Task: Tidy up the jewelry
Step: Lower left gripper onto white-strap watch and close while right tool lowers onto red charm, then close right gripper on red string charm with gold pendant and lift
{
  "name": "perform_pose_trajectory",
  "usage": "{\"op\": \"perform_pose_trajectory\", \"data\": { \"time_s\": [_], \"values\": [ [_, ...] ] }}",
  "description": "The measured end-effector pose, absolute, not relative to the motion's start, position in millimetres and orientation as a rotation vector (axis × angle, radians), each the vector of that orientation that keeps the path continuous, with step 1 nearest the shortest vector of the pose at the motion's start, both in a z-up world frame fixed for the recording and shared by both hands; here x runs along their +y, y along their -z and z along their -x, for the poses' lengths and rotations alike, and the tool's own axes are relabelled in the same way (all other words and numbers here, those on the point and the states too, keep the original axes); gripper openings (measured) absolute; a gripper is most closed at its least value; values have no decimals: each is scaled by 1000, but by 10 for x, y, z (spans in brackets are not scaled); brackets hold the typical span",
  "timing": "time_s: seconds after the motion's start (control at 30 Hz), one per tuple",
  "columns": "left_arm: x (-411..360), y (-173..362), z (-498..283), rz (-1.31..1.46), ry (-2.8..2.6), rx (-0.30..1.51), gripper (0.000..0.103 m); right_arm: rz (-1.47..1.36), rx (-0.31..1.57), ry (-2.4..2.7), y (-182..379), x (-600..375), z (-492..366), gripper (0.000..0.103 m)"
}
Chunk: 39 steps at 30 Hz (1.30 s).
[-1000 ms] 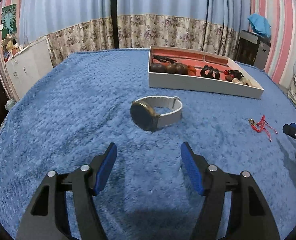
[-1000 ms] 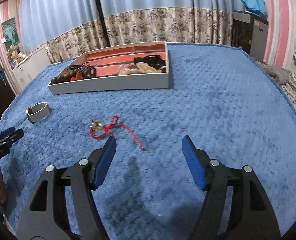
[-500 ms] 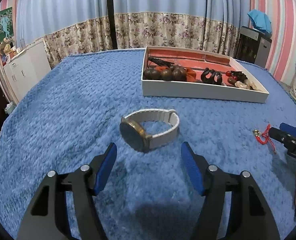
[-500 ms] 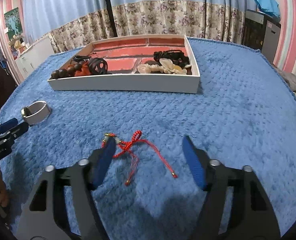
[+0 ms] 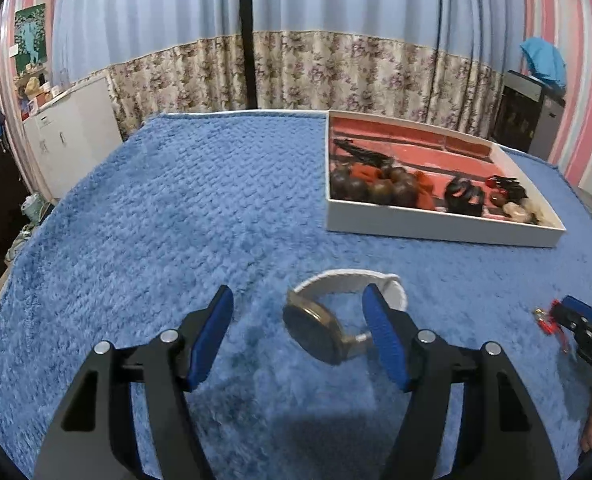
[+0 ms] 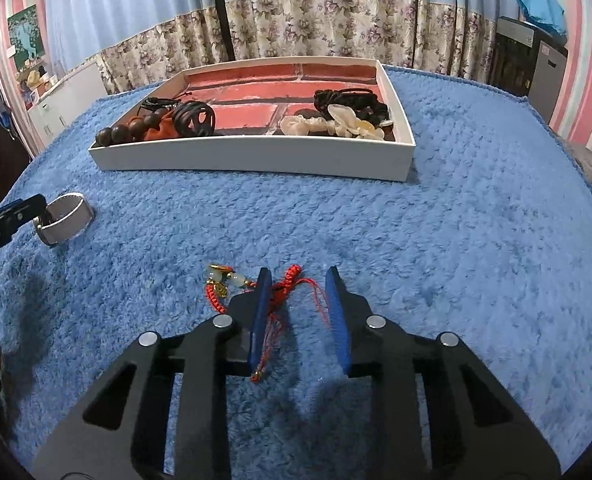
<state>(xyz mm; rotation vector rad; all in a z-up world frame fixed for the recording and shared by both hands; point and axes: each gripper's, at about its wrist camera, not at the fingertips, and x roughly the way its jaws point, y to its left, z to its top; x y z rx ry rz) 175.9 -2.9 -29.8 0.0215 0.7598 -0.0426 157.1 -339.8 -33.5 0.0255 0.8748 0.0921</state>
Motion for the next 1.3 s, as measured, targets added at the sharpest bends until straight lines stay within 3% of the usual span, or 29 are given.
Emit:
{"op": "perform_pose_trajectory", "data": {
  "time_s": [0.17,0.43,0.5,0.63,1.3],
  "values": [
    [-52,450,-1821,-45,60,813,61,-17,880,-94,343,-3382,-1579,26],
    [-54,565,-1678,-24,118,842,23,-22,878,-87,321,-3386,-1583,26],
    [-23,575,-1671,-6,118,846,19,-22,878,-90,318,-3387,-1581,22],
    [-15,554,-1650,-1,122,838,17,-13,872,-96,308,-3372,-1559,5],
    [-99,306,-1470,-29,133,778,15,-52,788,-101,-35,-3515,-1325,2]
  ]
}}
